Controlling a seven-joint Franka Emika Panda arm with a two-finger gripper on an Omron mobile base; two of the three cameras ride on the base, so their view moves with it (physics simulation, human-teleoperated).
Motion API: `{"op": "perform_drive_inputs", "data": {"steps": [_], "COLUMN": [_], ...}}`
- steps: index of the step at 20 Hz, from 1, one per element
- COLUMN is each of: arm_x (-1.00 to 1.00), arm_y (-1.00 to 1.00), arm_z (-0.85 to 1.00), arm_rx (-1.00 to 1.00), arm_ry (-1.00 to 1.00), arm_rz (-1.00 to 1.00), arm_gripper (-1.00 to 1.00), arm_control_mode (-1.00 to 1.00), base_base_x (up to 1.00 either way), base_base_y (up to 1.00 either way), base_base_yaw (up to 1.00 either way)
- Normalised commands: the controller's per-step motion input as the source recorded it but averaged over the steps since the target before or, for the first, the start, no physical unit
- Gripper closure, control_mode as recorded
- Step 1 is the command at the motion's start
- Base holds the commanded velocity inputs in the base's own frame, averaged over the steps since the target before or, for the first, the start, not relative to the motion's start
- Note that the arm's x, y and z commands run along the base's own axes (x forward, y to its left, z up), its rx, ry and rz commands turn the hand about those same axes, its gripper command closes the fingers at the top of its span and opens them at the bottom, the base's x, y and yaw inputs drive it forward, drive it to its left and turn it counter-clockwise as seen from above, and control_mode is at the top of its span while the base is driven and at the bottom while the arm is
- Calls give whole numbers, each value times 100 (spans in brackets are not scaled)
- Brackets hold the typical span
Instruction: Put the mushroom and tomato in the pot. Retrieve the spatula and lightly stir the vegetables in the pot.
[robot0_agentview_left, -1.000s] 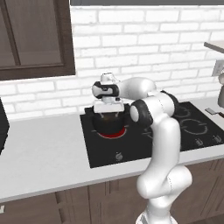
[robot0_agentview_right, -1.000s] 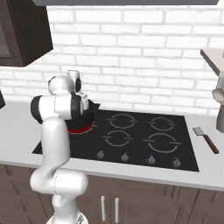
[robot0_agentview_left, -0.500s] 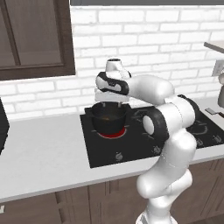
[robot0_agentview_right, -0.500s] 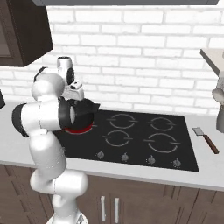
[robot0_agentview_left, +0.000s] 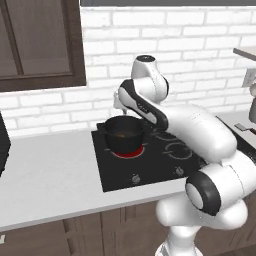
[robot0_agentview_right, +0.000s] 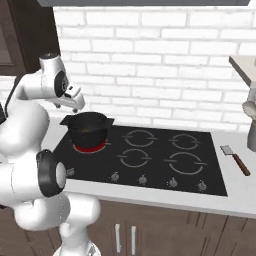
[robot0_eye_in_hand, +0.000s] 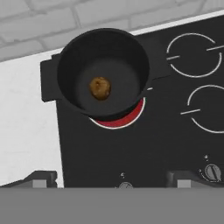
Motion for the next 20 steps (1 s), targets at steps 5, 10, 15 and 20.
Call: {"op": "perform_drive_inputs", "data": {"steps": [5, 10, 15, 20], "arm_x": [-92, -49, -33, -12], "arm_y": [-56, -40, -5, -7], "arm_z": [9, -1, 45, 3], "arm_rx": [5, 0, 0, 0], "arm_ry": [-8, -6, 0, 4], "arm_rz": [2, 13, 22, 13], "arm_gripper": [-100, -100, -100, -100], "arm_control_mode": [-100, -100, -100, -100], "base_base_x": [0, 0, 0, 0], "base_base_y": [0, 0, 0, 0], "base_base_yaw": [0, 0, 0, 0]}}
